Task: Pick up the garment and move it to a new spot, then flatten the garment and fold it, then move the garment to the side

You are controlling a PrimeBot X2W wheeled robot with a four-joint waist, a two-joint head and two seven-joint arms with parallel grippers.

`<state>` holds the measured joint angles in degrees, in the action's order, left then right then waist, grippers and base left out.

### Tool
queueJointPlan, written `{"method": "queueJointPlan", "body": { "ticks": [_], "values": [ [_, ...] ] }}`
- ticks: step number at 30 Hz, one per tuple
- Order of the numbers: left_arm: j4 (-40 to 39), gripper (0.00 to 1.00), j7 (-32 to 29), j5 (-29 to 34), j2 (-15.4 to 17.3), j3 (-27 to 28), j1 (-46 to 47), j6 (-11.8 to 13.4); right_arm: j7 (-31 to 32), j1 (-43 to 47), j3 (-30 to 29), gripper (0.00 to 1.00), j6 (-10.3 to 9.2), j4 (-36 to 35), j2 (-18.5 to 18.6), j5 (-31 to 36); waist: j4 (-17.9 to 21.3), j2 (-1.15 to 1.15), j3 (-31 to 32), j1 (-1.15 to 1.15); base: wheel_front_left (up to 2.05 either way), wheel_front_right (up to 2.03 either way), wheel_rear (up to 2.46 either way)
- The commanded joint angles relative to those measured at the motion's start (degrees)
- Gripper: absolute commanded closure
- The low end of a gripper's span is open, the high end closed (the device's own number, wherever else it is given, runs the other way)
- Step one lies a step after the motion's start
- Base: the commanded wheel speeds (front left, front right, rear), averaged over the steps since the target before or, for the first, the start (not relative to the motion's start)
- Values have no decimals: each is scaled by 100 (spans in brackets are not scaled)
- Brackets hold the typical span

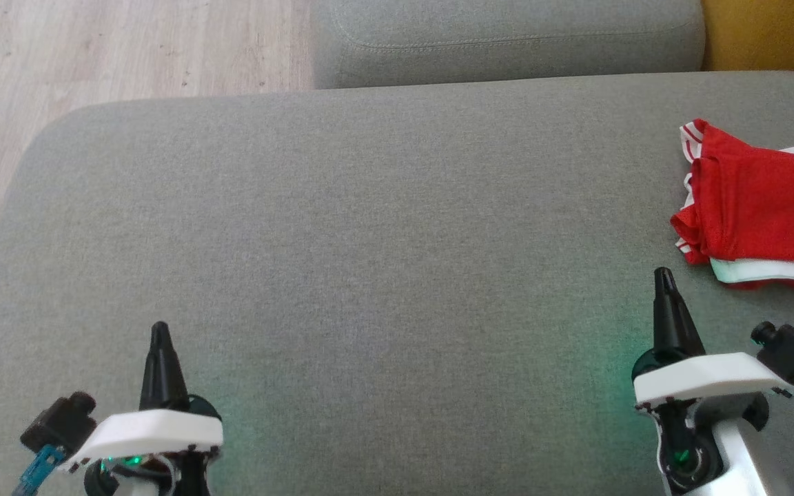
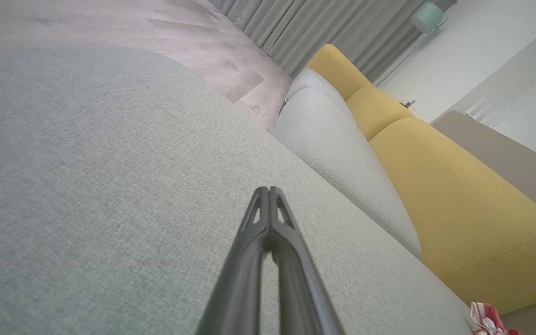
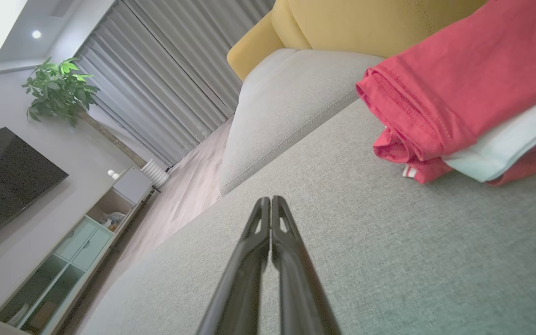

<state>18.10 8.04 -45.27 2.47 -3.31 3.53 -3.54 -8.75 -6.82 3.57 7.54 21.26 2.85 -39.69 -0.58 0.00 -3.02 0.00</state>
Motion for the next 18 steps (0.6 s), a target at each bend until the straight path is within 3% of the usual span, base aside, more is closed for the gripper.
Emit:
{"method": "queueJointPlan", "body": {
  "ticks": [1,18],
  "values": [
    [-211,100,-48,-116,14,163,240,-30,38,-172,4,100,-2,-219,94,-158,1,0,3,0,0,0,0],
    [-250,100,-334,-1048,19,330,245,-104,304,-120,-156,100,-3,-324,109,-1234,12,0,61,0,0,0,0]
  ]
}}
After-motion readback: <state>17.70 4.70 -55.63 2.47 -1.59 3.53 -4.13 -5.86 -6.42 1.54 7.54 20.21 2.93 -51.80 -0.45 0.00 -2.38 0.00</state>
